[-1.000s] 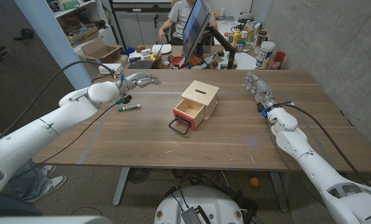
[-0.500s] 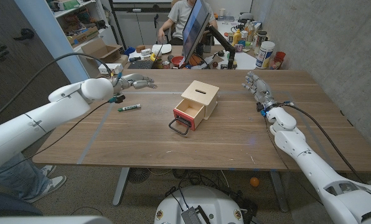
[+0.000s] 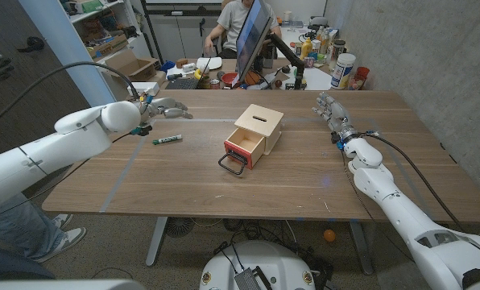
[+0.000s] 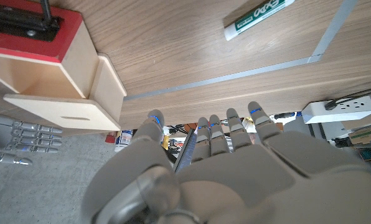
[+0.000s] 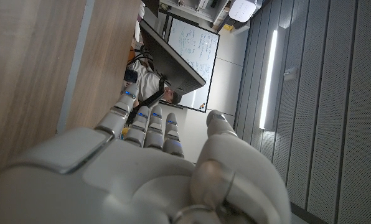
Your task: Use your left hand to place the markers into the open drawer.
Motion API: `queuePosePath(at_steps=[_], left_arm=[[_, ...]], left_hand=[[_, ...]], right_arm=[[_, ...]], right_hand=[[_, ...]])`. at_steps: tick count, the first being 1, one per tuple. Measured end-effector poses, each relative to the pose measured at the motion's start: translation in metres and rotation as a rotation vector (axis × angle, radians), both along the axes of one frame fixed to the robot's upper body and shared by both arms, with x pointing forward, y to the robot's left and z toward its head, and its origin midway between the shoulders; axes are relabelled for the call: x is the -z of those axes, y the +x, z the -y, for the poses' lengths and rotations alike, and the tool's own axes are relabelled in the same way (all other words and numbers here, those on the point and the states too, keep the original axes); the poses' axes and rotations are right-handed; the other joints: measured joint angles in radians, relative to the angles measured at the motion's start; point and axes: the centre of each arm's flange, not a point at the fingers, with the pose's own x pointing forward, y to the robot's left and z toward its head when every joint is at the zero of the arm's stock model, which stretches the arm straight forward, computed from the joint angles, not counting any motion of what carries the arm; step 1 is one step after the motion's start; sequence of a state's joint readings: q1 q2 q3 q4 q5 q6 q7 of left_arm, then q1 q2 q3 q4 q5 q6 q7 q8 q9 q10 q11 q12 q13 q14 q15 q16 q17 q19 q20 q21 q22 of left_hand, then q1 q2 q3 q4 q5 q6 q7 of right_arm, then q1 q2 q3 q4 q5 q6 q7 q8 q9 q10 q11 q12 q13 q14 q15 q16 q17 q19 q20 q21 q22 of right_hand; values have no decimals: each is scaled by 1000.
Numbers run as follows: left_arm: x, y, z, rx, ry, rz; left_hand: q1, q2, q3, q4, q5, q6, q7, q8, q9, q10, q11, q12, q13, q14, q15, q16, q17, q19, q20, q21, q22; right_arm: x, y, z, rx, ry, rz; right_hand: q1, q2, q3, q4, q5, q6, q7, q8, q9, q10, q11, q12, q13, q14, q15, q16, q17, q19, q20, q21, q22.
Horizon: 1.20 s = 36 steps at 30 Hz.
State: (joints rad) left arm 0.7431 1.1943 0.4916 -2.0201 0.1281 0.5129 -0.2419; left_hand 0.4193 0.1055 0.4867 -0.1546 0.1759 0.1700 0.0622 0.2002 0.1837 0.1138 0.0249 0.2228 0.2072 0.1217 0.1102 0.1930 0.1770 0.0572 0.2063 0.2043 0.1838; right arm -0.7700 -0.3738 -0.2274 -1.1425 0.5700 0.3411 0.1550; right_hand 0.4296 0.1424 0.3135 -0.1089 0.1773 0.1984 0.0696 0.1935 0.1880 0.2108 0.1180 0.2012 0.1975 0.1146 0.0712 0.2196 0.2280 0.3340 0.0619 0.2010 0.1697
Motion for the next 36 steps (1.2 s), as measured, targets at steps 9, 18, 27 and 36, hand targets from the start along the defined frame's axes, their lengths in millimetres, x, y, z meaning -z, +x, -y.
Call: queuePosePath(at_steps=[9,18,27,36], left_arm=[[2,1,-8,-54,58,19],[1,-1,-18,-79,145,35],[1,-4,-21,-91,216,50],[2,-9,-25,-135,259,40]], left_hand=[[4,-4,0,0,0,5,-5,0,0,0,0,0,5,6,-6,0,2,5,5,0,0],[17,-9,-4,-4,0,20,-12,0,5,5,-5,0,5,5,-6,0,2,9,1,0,0],[25,-17,-4,-4,0,26,-31,0,5,12,-12,0,5,11,-11,0,2,9,1,0,0],[31,-23,-9,-8,0,39,-36,0,5,14,-21,7,4,7,-14,0,2,5,-3,0,0]], right_arm=[[-2,1,-1,1,-8,0],[-3,2,-8,10,-21,-4],[-6,2,-17,8,-27,-1],[-7,2,-20,3,-24,0]], right_hand=[[0,0,0,0,0,0,0,0,0,0,0,0,0,0,0,0,0,-1,1,0,0],[0,0,0,0,0,0,0,0,0,0,0,0,0,0,0,0,0,-1,1,0,0],[0,0,0,0,0,0,0,0,0,0,0,0,0,3,-3,0,0,-1,1,0,0],[0,0,0,0,0,2,-2,0,0,0,0,0,0,5,-5,0,0,-1,1,0,0]])
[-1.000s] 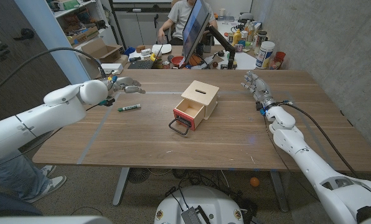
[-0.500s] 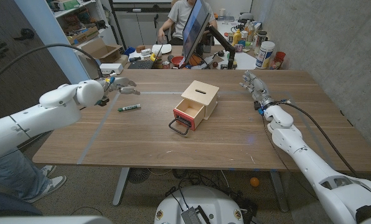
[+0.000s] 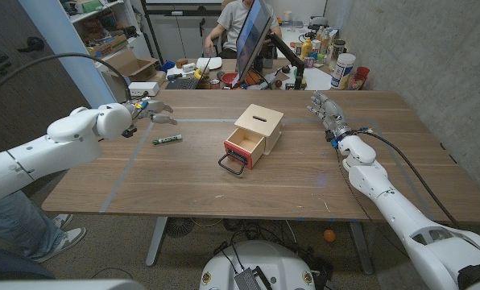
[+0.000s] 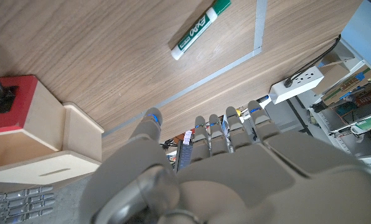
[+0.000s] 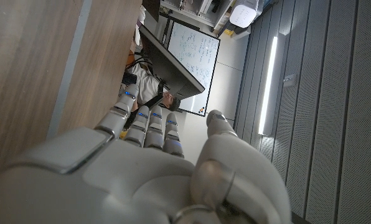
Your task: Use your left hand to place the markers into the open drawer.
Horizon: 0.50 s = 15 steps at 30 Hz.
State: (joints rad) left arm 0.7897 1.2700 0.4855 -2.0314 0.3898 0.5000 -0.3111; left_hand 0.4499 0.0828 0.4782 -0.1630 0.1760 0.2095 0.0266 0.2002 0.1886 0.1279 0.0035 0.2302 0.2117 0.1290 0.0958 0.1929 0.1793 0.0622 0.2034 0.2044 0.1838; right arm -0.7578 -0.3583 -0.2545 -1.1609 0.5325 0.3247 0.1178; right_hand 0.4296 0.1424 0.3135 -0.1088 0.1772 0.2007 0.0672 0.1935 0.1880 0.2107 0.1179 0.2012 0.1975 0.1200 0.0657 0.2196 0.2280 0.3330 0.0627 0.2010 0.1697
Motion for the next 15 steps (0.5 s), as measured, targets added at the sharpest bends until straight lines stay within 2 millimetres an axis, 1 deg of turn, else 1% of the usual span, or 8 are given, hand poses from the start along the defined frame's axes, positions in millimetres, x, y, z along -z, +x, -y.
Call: queuePosePath(at_steps=[3,5,7,10,11,13,15], left_arm=[[1,-1,-2,-21,8,-6],[2,-2,-4,-38,12,-11],[5,-2,-4,-53,19,-24],[8,-2,-6,-75,25,-45],[9,-2,-6,-80,25,-48],[9,-1,-7,-92,28,-61],[10,-1,-8,-103,29,-70]], left_hand=[[6,-19,-10,-4,0,4,-1,2,0,-7,3,0,0,-8,8,-5,0,-5,-5,0,0],[8,-39,-17,-5,0,23,4,12,0,-18,14,-5,0,-19,8,-6,0,-11,0,0,0],[13,-53,-21,-7,0,41,9,13,0,-32,20,-9,0,-26,10,-6,0,-23,0,-5,0],[23,-63,-25,-3,0,81,21,27,0,-48,33,-14,0,-37,17,-6,0,-27,5,-5,0],[26,-66,-25,-3,0,92,24,27,0,-53,38,-16,0,-40,19,-6,0,-31,2,-5,0],[28,-68,-25,-3,0,110,35,33,0,-62,37,-16,0,-51,18,-6,5,-35,3,-5,0],[32,-72,-27,-1,0,120,45,33,0,-68,42,-20,0,-54,22,-6,5,-38,6,-5,0]], right_arm=[[0,0,-1,-2,2,0],[-1,0,-1,-3,2,1],[-1,1,-1,-7,3,1],[-3,1,-2,-9,2,2],[-3,1,-2,-9,2,2],[-3,2,-3,-11,1,1],[-3,2,-3,-12,1,0]], right_hand=[[0,0,0,0,0,3,-3,0,0,0,0,0,0,4,4,0,0,0,0,0,0],[0,0,0,0,0,3,-3,0,0,3,-2,0,0,6,5,0,0,0,0,0,0],[0,0,0,0,0,3,-3,0,0,11,0,0,0,6,5,0,0,0,0,0,0],[0,0,0,0,0,3,-3,0,0,11,0,0,0,6,5,0,0,0,0,0,0],[0,0,0,0,0,3,-3,0,0,11,0,0,0,6,5,0,0,0,0,0,0],[0,0,0,0,0,3,-3,0,0,11,0,0,0,6,5,0,0,0,0,0,0],[0,0,0,0,0,3,-3,0,0,11,0,0,0,6,5,0,0,0,0,0,0]])
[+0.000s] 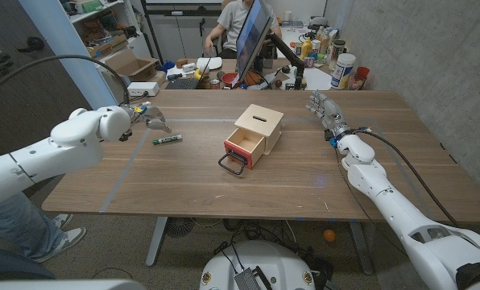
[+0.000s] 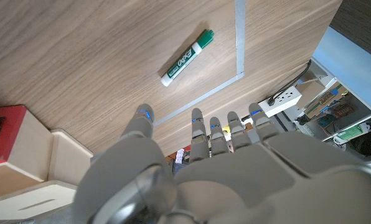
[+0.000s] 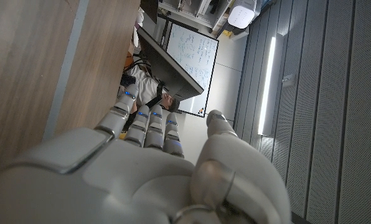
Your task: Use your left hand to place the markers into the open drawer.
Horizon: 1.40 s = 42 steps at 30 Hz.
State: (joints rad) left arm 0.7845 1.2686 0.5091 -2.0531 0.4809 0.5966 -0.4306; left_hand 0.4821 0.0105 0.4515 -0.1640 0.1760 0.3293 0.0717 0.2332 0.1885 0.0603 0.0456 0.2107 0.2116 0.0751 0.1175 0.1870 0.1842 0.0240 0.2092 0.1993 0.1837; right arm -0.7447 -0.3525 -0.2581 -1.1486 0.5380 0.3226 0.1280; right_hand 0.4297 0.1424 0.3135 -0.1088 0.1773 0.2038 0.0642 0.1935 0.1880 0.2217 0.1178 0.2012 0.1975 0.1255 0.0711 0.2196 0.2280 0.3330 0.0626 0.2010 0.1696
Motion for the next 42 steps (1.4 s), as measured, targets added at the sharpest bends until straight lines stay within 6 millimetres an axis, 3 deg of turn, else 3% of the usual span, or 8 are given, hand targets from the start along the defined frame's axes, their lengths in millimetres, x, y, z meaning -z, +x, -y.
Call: queuePosePath(at_steps=[24,37,42], left_arm=[[-15,9,-12,-131,90,-37],[-13,15,-14,-162,102,44],[-3,19,-15,-163,82,64]], left_hand=[[12,-12,-12,4,0,19,27,-6,0,-31,6,-4,0,-30,10,-6,0,-19,1,-4,0],[12,-12,-12,4,7,4,23,-21,0,-31,6,-4,0,-31,11,-6,0,-19,1,-4,0],[12,-12,-12,4,7,5,23,-21,0,-31,6,-4,0,-31,11,-2,0,-19,1,-4,0]], right_arm=[[4,5,-5,-5,12,-17],[3,6,-6,-3,20,-5],[2,6,-7,-2,17,-2]], right_hand=[[0,0,-3,-3,0,0,0,0,0,0,0,0,0,0,0,8,0,0,0,0,0],[0,0,-3,-3,0,0,0,0,0,0,0,0,0,3,-4,8,0,0,0,0,0],[0,0,-3,-3,0,0,0,0,0,0,0,0,0,3,-4,8,0,0,0,0,0]])
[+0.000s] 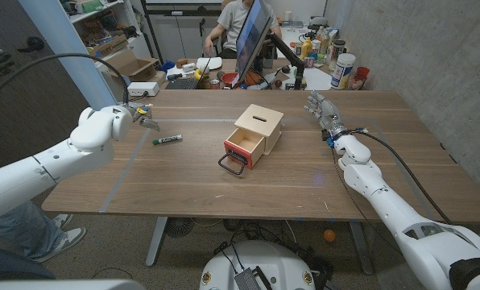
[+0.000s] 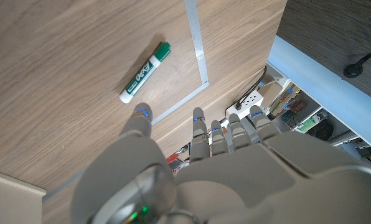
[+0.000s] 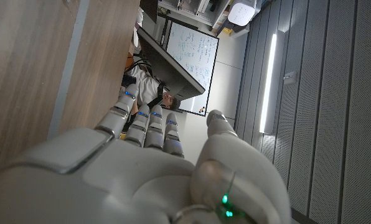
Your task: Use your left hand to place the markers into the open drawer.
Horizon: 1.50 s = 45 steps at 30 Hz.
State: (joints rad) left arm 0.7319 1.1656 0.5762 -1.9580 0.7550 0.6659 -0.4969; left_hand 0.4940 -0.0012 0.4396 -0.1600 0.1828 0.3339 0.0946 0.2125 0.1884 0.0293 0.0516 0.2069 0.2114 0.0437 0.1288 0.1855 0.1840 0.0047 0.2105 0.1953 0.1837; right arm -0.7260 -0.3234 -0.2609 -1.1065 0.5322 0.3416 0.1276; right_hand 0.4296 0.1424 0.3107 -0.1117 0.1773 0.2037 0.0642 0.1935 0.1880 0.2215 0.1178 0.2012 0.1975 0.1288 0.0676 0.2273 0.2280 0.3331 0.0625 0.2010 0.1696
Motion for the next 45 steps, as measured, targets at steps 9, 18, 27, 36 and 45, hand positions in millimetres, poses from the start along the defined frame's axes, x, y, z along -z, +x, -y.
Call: queuePosePath(at_steps=[9,18,27,36,45], left_arm=[[11,4,-2,1,-22,23],[22,10,-6,-9,-55,42],[32,20,-7,-10,-77,48],[38,34,-7,1,-101,43],[38,47,-4,24,-113,37]], left_hand=[[5,-5,0,0,0,0,0,0,0,0,0,5,0,0,0,0,0,0,0,0,0],[5,-5,-4,4,0,6,5,0,0,16,15,12,0,21,3,8,0,6,-6,5,0],[14,-5,-4,4,0,9,9,0,0,20,13,12,0,25,0,8,0,15,-3,5,0],[13,-5,-4,4,0,9,9,-6,0,16,9,12,0,25,0,8,0,15,-3,5,0],[13,-5,-7,7,0,9,9,-6,0,20,5,12,0,25,-1,7,0,15,-3,5,0]], right_arm=[[-2,1,-1,-2,-5,2],[-1,2,-2,-2,-11,-4],[-3,1,-2,8,1,5],[-7,-1,-2,18,5,20],[-13,-3,-2,27,11,35]], right_hand=[[0,0,-3,-3,0,0,0,0,0,0,0,0,0,0,0,0,0,0,0,0,0],[0,0,-3,-3,0,0,0,0,0,0,0,0,0,0,0,0,0,0,0,0,0],[0,0,-3,-3,0,0,0,0,0,2,2,0,0,7,0,0,0,0,0,0,0],[0,0,-3,-3,0,9,-2,0,0,11,0,0,0,7,0,0,0,0,0,0,0],[0,0,-3,-3,0,9,-2,0,0,11,0,0,0,7,0,0,-5,0,0,0,0]])
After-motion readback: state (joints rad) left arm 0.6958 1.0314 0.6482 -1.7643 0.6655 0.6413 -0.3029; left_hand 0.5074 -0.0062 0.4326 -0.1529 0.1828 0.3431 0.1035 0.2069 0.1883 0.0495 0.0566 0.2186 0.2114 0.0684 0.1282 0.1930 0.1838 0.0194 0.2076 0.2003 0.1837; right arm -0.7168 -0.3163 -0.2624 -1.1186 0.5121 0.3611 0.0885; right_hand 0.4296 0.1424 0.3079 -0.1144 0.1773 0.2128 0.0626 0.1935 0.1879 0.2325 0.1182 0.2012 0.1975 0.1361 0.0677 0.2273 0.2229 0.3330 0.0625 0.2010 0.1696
